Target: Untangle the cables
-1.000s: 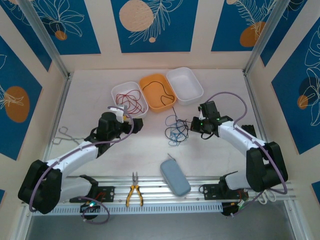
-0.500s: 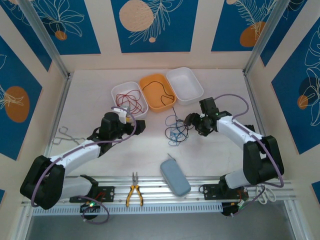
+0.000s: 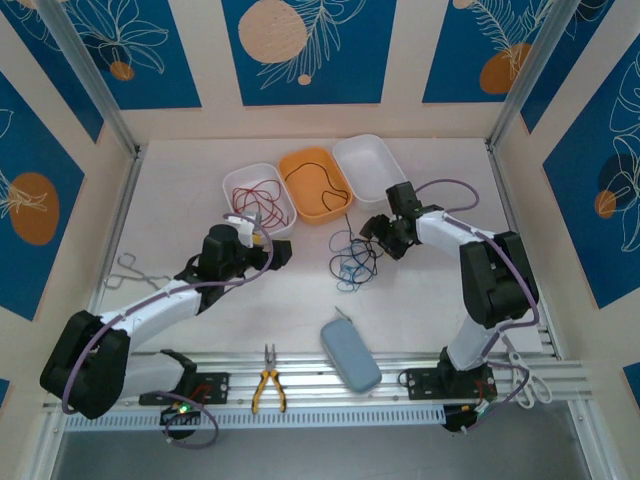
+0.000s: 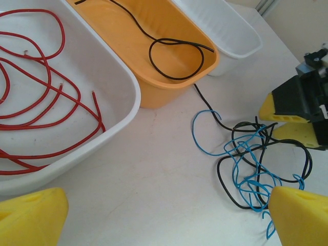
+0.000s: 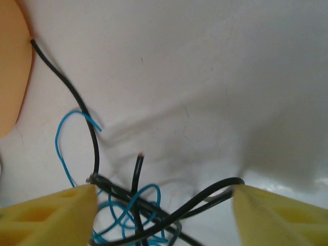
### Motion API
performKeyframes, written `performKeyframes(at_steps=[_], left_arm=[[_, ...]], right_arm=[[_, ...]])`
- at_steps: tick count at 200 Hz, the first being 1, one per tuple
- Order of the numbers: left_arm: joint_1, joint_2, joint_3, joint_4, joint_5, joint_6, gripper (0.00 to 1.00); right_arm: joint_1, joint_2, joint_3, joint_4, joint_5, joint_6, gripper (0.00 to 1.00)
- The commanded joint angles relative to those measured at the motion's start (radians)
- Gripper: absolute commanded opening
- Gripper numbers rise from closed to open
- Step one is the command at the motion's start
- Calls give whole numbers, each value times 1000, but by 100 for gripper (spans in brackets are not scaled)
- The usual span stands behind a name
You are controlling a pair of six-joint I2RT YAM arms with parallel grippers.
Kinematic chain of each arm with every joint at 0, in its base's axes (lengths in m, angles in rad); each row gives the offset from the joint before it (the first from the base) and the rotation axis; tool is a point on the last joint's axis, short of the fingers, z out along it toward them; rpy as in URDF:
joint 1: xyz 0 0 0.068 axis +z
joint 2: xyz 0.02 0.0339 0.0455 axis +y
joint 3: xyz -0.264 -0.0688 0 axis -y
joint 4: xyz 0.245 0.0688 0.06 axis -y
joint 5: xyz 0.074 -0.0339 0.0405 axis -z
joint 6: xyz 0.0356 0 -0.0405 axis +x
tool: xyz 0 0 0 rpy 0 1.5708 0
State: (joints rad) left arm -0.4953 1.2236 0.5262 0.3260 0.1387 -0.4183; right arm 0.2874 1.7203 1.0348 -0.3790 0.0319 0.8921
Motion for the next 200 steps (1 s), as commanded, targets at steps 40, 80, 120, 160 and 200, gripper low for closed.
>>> performKeyframes(at_steps=[40, 80, 120, 160, 200], left_arm=[[-25, 10, 33, 13, 38, 13, 100], [-50, 38, 60, 15, 49, 35, 100], [-80, 69, 89, 28, 68, 53, 100], [-99, 90, 106, 56, 91, 60, 100], [-106, 105, 113, 120, 163, 77, 100]], right_arm=[[1, -43, 12, 6, -16, -17, 29], [9, -169, -7, -16, 2, -61, 17], [30, -290, -22, -33, 16, -110, 0], [36, -397, -23, -46, -11, -152, 0], [51, -485, 13, -68, -111, -288, 0]])
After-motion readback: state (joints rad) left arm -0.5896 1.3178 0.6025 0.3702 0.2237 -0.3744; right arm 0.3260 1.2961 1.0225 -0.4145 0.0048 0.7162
